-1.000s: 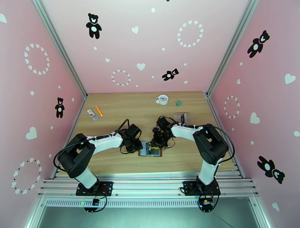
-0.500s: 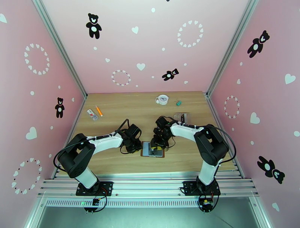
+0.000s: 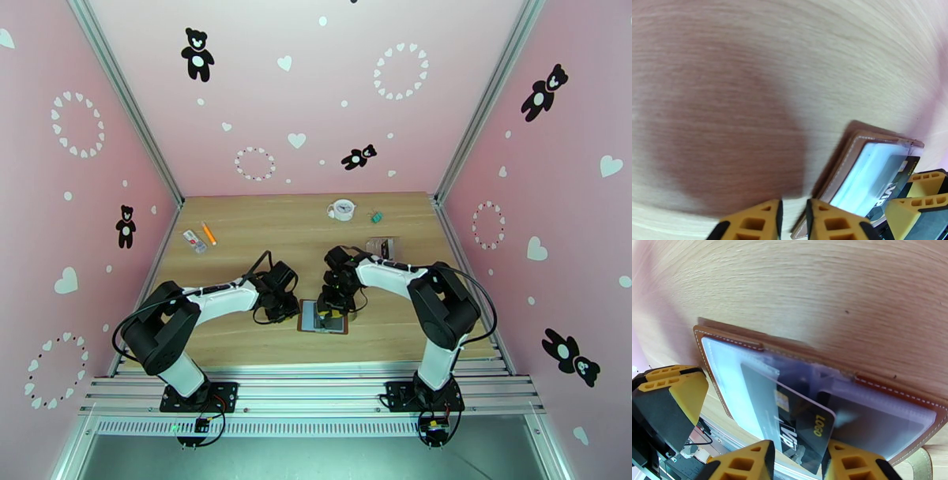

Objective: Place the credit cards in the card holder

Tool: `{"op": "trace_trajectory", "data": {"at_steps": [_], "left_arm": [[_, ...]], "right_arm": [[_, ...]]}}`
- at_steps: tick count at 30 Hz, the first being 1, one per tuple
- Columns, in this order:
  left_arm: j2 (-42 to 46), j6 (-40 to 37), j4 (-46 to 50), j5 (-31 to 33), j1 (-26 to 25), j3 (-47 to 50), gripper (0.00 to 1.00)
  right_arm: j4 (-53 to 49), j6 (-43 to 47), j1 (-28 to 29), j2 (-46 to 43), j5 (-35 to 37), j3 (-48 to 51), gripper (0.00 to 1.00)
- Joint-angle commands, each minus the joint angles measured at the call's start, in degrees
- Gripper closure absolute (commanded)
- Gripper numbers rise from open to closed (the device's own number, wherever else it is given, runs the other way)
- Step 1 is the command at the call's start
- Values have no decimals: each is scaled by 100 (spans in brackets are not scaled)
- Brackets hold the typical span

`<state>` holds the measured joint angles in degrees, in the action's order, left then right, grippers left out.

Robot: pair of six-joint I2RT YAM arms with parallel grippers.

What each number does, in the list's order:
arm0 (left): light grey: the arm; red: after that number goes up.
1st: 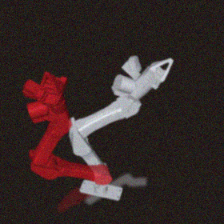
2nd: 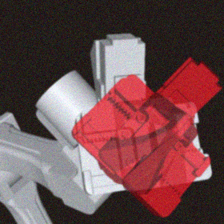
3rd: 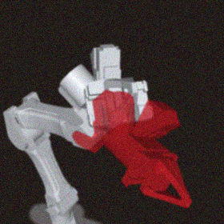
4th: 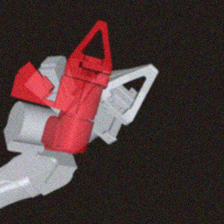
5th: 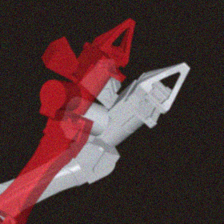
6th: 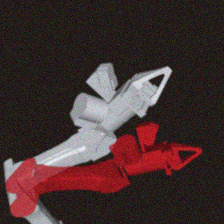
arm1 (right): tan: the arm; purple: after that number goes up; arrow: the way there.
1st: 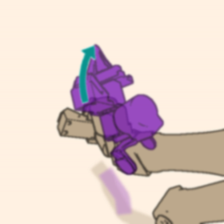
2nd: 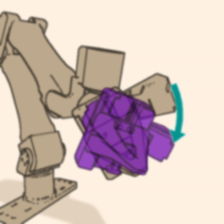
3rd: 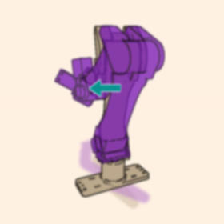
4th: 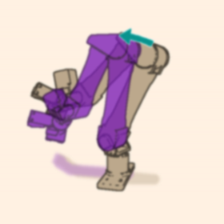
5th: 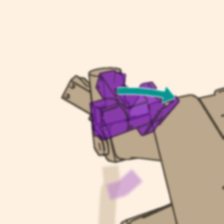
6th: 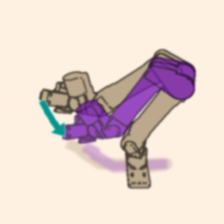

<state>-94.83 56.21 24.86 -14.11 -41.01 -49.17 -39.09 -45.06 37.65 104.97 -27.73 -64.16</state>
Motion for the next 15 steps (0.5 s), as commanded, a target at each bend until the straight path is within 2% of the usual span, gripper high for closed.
{"op": "trace_trajectory", "data": {"at_steps": [1, 11, 15], "left_arm": [[-19, 49, 47, -90, -82, 142, 79], [-52, 92, -119, -218, -125, 206, 82], [-58, 110, -128, -205, -126, 206, 82]], "right_arm": [[-196, -242, 110, 223, 187, -180, 66], [-229, -348, 308, 531, 144, -509, 67], [-808, -123, 406, 631, 592, -883, 66]]}}
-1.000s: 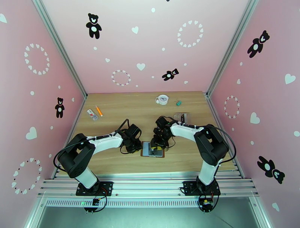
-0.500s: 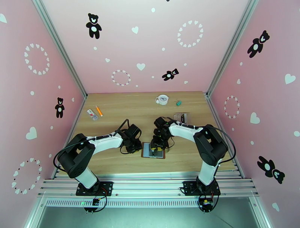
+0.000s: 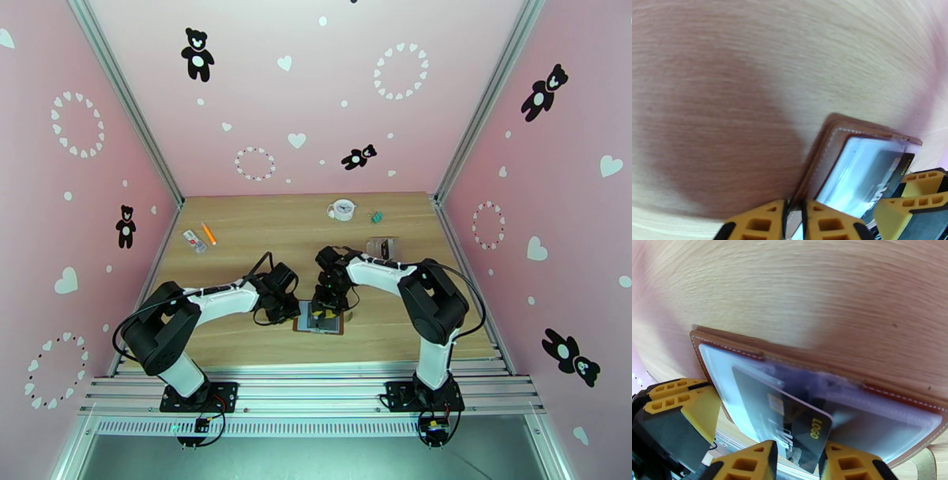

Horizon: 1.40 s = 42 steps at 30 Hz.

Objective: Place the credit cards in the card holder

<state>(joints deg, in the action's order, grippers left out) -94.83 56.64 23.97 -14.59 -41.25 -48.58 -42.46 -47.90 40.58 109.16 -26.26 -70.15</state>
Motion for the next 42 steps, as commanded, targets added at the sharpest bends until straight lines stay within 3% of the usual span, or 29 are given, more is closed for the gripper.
{"op": "trace_trajectory", "data": {"at_steps": [1, 12, 24, 42], "left_arm": [[-54, 66, -45, -155, -109, 147, 82], [-51, 74, -67, -132, -111, 274, 83], [-96, 34, -66, -149, -111, 307, 83], [-186, -57, -11, -176, -111, 70, 83]], "right_arm": [[-637, 228, 151, 219, 622, -398, 66], [-1246, 463, 175, 186, 1074, -727, 62], [-810, 343, 205, 478, 442, -600, 66], [-800, 264, 337, 689, 251, -908, 76]]}}
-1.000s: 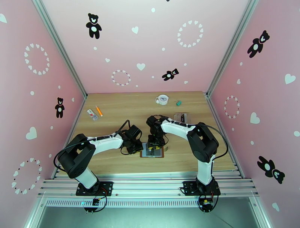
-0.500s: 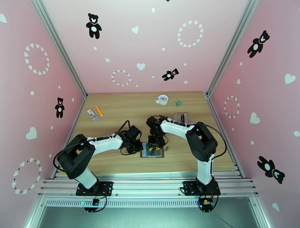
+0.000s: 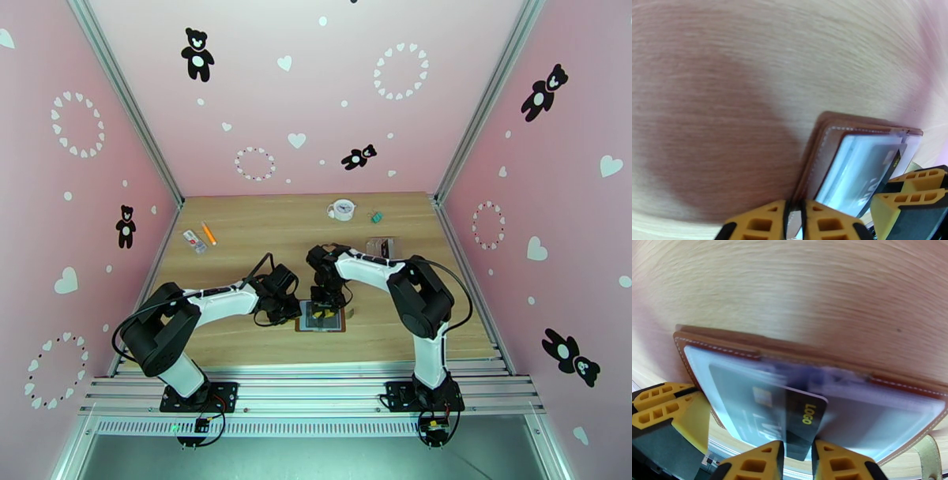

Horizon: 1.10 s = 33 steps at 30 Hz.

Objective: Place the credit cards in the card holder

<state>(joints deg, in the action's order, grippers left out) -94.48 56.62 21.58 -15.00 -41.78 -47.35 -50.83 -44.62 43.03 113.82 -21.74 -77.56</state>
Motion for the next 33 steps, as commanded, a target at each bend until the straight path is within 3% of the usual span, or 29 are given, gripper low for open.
{"op": "trace_trajectory", "data": {"at_steps": [1, 12, 23, 33], "left_arm": [[-231, -55, 225, -132, -57, -63, 83], [-256, -68, 288, -146, -58, -159, 83], [387, 197, 598, 134, -50, -148, 81], [550, 253, 631, 184, -50, -53, 81]], "right_arm": [[45, -73, 107, 244, -234, -180, 77], [105, 145, 154, 431, -478, -430, 80], [-445, 503, 145, -226, 623, -590, 71], [-293, 479, 145, 123, 359, -598, 89]]}}
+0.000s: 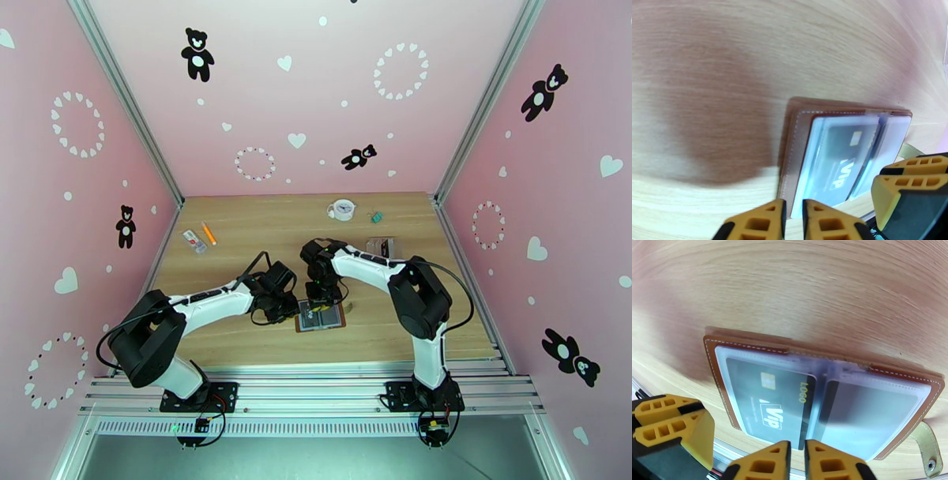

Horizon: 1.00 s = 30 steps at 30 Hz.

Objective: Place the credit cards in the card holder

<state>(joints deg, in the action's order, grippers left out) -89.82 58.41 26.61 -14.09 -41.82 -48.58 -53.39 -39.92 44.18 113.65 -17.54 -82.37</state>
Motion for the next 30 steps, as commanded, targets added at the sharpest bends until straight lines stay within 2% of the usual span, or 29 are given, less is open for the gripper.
{"op": "trace_trajectory", "data": {"at_steps": [1, 14, 30], "left_arm": [[68, 82, 117, 91, -45, 61, 81], [-186, 12, 135, -15, -45, -141, 80], [-391, 12, -130, -210, -104, -383, 71]], "right_arm": [[-23, 10, 29, 185, -47, -118, 91], [-5, -7, 29, 446, 193, -17, 93], [86, 4, 20, 513, 165, 112, 97]]}}
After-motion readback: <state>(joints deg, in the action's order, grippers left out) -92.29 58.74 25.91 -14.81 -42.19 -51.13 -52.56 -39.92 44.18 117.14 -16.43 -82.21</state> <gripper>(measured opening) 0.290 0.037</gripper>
